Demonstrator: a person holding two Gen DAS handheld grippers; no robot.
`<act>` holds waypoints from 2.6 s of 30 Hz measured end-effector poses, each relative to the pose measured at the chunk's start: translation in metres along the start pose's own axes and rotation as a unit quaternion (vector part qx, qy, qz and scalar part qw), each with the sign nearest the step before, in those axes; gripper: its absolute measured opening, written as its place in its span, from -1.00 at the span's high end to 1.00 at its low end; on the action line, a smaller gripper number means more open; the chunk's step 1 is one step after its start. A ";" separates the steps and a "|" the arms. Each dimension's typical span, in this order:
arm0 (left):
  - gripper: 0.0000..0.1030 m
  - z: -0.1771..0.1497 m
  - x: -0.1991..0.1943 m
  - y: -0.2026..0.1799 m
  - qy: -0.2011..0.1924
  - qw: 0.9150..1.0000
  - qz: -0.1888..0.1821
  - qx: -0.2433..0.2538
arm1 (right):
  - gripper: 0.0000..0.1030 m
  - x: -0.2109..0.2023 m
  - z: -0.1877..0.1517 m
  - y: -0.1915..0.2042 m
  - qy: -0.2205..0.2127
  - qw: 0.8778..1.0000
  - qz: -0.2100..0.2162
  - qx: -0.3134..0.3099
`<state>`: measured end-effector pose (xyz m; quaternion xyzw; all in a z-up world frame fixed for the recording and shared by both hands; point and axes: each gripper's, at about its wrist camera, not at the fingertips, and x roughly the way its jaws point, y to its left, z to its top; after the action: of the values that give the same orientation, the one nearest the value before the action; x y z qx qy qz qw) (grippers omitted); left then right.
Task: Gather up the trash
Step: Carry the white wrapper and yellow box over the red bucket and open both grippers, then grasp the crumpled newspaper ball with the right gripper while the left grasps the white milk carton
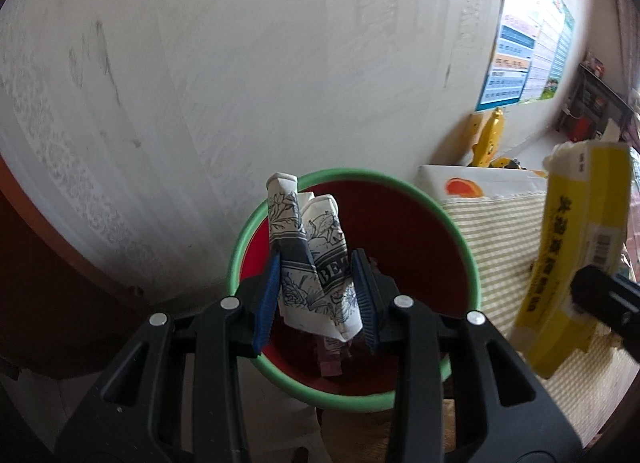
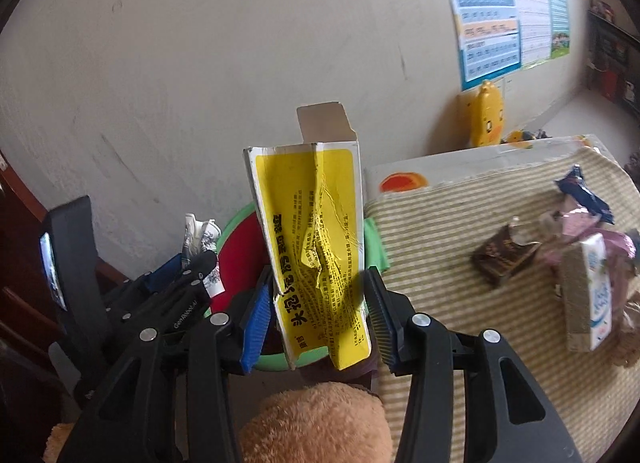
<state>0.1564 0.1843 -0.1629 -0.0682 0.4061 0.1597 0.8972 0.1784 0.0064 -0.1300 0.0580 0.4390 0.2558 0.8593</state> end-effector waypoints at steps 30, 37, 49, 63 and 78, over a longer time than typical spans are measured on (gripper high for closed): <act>-0.40 -0.003 -0.022 -0.062 -0.012 0.999 -0.023 0.045 | -0.30 -0.094 -0.051 -0.266 0.016 0.948 -0.267 0.175; -0.41 -0.022 -0.036 -0.119 0.005 0.993 -0.057 0.104 | 0.14 -0.076 -0.086 -0.329 0.046 0.928 -0.199 0.312; -0.59 -0.049 -0.030 -0.247 0.057 0.981 -0.126 0.137 | 0.28 -0.133 -0.077 -0.287 -0.023 0.947 -0.162 0.278; -0.62 -0.069 -0.008 -0.368 0.075 0.978 -0.088 0.175 | 0.25 -0.180 -0.078 -0.294 -0.075 0.941 -0.172 0.282; -0.18 -0.072 0.023 -0.374 0.108 0.974 -0.081 0.181 | 0.23 -0.185 -0.077 -0.292 -0.084 0.943 -0.128 0.295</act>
<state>0.2474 -0.1801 -0.2308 0.0454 0.5162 0.0022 0.8553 0.1423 -0.3461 -0.1374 0.2735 0.4249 -0.0029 0.8629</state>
